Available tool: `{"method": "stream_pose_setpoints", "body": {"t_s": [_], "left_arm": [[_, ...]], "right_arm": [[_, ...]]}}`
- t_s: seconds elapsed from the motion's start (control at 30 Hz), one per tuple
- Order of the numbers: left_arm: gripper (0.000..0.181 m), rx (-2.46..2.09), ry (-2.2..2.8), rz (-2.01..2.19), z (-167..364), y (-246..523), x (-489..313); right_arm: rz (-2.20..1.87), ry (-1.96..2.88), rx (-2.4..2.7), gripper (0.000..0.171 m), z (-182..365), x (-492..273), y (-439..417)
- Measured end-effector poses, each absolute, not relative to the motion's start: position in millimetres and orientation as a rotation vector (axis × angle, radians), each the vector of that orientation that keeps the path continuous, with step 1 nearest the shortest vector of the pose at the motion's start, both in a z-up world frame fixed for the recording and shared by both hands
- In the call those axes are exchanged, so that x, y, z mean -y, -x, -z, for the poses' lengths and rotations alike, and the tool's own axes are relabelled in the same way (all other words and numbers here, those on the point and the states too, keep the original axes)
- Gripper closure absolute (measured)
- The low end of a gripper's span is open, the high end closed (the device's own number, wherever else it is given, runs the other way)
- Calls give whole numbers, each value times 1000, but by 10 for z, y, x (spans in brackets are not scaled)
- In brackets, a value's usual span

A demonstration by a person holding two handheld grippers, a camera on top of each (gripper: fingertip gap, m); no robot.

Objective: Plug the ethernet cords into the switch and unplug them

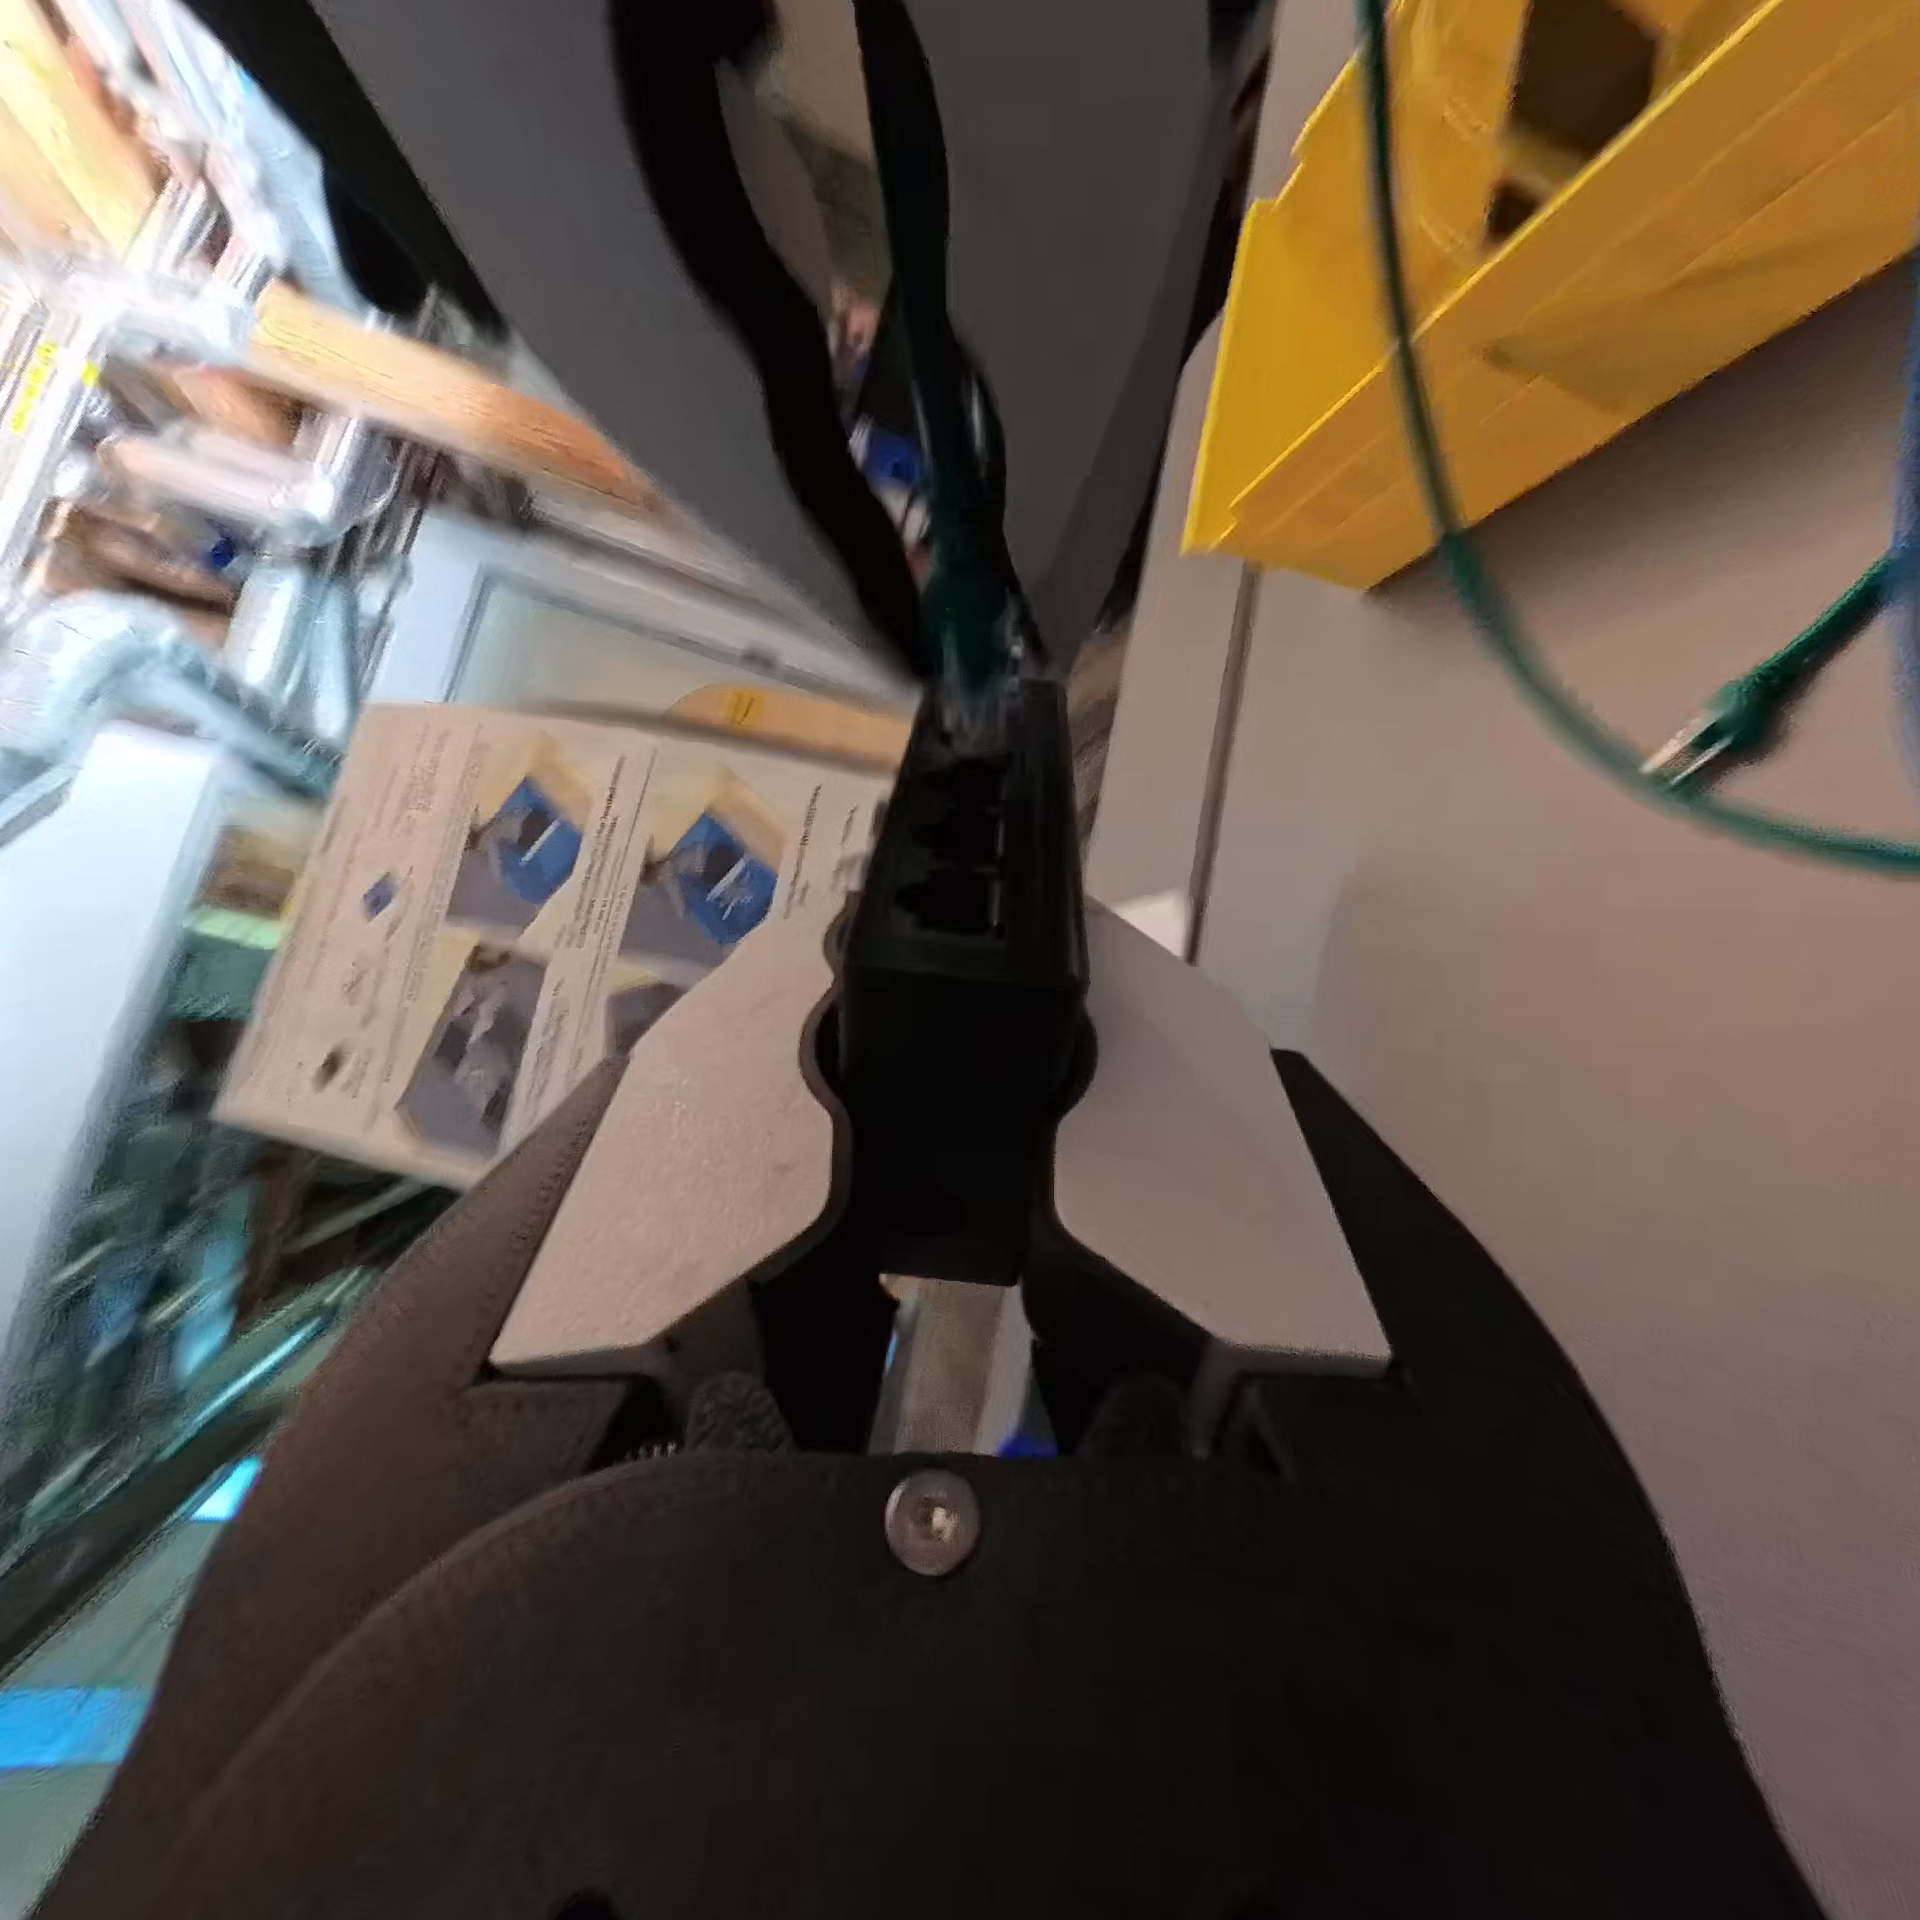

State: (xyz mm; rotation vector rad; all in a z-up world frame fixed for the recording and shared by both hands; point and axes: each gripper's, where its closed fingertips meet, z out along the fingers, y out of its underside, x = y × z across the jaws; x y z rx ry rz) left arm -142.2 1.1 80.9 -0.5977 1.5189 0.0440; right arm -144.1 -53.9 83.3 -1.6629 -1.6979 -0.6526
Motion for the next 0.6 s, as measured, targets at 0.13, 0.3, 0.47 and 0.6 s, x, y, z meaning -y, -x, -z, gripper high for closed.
{"method": "stream_pose_setpoints", "body": {"t_s": [0.13,0.3,0.47,0.6], "left_arm": [[151,-1431,832,28,-1039,1856,-486],[150,-1331,800,-65,-1287,2195,-596],[150,-1379,856,-93,-1125,2397,-869],[150,-1406,875,-2,-1099,2507,-872]], "right_arm": [[711,1731,1789,156,-380,701,1235],[496,1708,1548,156,-482,785,1415],[531,1759,1392,156,-466,937,1124],[491,1905,1204,155,-52,945,848]]}}
